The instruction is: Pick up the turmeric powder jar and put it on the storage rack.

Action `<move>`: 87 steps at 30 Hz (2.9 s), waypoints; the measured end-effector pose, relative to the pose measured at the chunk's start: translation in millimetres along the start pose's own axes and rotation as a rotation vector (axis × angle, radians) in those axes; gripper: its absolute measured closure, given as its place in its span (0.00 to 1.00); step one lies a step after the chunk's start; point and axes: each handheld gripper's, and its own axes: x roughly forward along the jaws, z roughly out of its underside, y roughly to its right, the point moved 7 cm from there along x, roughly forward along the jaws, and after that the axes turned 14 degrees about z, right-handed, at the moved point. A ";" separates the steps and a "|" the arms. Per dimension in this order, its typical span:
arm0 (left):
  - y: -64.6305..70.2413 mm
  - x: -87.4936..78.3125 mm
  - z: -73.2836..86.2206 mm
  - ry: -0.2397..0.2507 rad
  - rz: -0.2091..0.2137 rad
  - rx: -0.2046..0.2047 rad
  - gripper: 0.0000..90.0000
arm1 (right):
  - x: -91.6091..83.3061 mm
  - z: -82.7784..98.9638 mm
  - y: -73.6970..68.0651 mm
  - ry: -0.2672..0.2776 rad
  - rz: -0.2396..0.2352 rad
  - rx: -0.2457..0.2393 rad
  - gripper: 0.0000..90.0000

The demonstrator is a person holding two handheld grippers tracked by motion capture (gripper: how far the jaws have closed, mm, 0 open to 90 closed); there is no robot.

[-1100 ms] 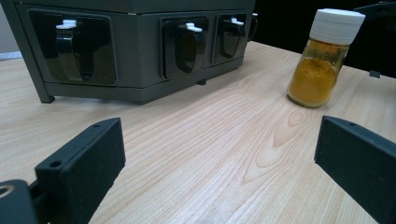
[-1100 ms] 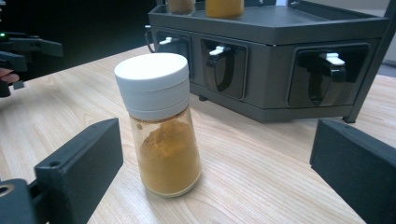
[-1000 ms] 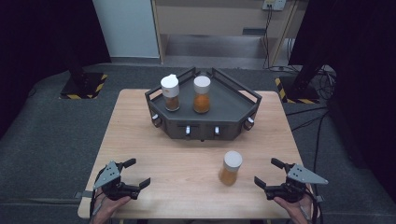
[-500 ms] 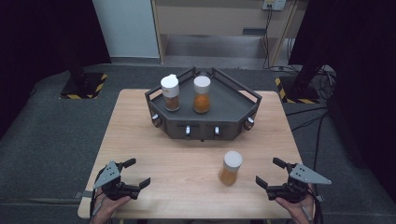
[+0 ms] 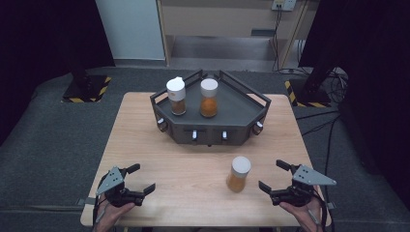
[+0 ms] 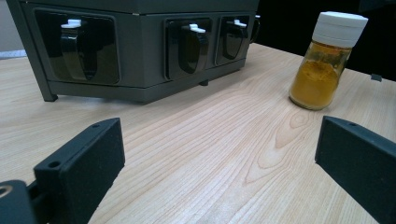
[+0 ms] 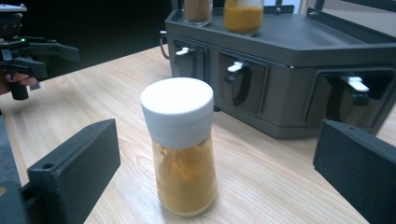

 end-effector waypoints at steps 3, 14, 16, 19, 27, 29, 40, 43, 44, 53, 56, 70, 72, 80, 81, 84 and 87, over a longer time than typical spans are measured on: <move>-0.2 0.0 0.1 0.000 0.002 0.000 0.00 | 6.4 -4.7 -2.2 -0.013 -0.015 -0.013 0.01; -0.4 0.2 0.2 -0.001 0.004 -0.002 0.00 | 34.0 -11.4 -9.7 -0.046 -0.072 -0.031 0.01; -0.4 0.2 0.2 0.000 0.004 -0.001 0.00 | 39.5 -12.5 -11.9 -0.053 -0.085 -0.034 0.02; -0.4 0.2 0.2 -0.001 0.005 -0.002 0.00 | 47.9 -13.2 -15.2 -0.065 -0.100 -0.040 0.04; -0.3 0.2 0.1 -0.001 0.004 -0.002 0.00 | 67.2 -13.9 -18.2 -0.101 -0.128 -0.041 0.07; -0.4 0.1 0.2 -0.001 0.004 -0.002 0.00 | 71.4 -12.8 -18.4 -0.104 -0.132 -0.031 0.09; -0.4 -0.3 0.2 0.000 0.003 0.000 0.00 | 85.0 -6.6 -20.8 -0.112 -0.133 -0.037 0.34; -0.4 -0.3 0.1 0.000 0.003 0.000 0.00 | 84.0 -6.9 -22.7 -0.105 -0.118 -0.054 0.36; -0.4 -0.3 0.2 0.000 0.003 -0.001 0.00 | 83.9 -8.1 -22.8 -0.110 -0.116 -0.060 0.36; -0.5 -0.5 0.3 0.000 0.000 -0.003 0.00 | 83.5 -11.2 -25.3 -0.120 -0.103 -0.068 0.37; -0.4 -0.7 0.3 0.001 -0.001 -0.003 0.00 | 83.0 -13.7 -25.3 -0.122 -0.102 -0.069 0.37; -0.2 -1.2 0.2 0.003 -0.008 -0.004 0.00 | 74.7 -39.9 -22.8 -0.107 -0.087 -0.073 0.37; -0.2 -1.1 0.1 0.002 -0.007 -0.003 0.00 | 73.7 -42.8 -22.9 -0.110 -0.081 -0.075 0.37; -0.3 -1.3 0.2 0.004 -0.009 -0.005 0.00 | 72.5 -48.1 -22.3 -0.108 -0.080 -0.076 0.37; -0.3 -1.3 0.2 0.004 -0.009 -0.005 0.00 | 72.6 -48.6 -22.4 -0.106 -0.080 -0.075 0.37; -0.3 -1.3 0.3 0.004 -0.009 -0.005 0.00 | 73.1 -50.9 -22.6 -0.106 -0.083 -0.074 0.37; -0.4 -1.6 0.2 0.004 -0.009 -0.005 0.00 | 73.5 -53.3 -23.3 -0.105 -0.084 -0.076 0.37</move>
